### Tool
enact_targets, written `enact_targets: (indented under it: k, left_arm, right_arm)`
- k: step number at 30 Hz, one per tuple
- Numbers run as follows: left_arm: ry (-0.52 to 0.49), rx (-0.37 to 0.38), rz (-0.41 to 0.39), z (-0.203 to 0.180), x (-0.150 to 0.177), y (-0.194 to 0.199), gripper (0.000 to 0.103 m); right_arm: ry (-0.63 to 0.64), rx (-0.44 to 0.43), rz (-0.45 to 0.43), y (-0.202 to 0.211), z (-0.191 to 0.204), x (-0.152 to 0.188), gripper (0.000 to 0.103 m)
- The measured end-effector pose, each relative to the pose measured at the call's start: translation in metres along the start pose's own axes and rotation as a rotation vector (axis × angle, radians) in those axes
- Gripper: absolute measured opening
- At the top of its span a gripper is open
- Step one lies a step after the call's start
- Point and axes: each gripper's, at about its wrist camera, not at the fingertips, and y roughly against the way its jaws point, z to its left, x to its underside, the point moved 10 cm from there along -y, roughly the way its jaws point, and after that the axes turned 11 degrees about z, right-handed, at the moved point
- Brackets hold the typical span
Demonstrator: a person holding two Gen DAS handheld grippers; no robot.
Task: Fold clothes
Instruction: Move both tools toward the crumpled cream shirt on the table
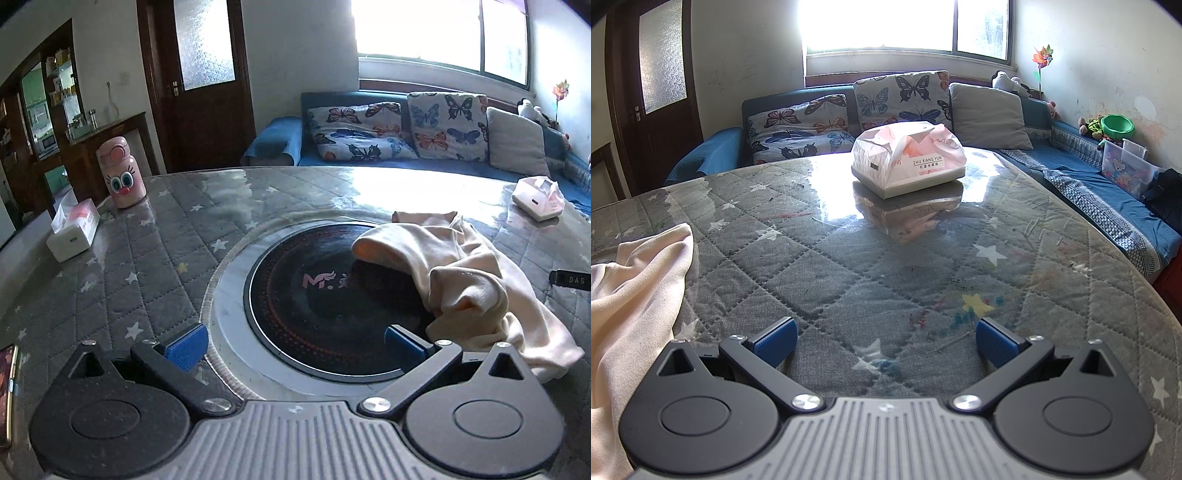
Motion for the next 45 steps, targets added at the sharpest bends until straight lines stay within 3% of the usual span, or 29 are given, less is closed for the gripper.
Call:
enact_targets:
  k: [28,39,45]
  left_arm:
    - [0.029,0.040,0.002,-0.005,-0.006,-0.003,0.103]
    - [0.002,0.099,0.024,-0.002,0.002,0.011,0.103]
    - [-0.049,0.082,-0.017,0.000,0.018,0.037,0.103]
  right_arm:
    - [0.010,0.005,0.003,0.015,-0.011,-0.013,0.103]
    - [0.157,-0.079,-0.165,0.128,0.015,0.013,0.103]
    - [0.242,-0.156,-0.209,0.188,0.042,0.057,0.103]
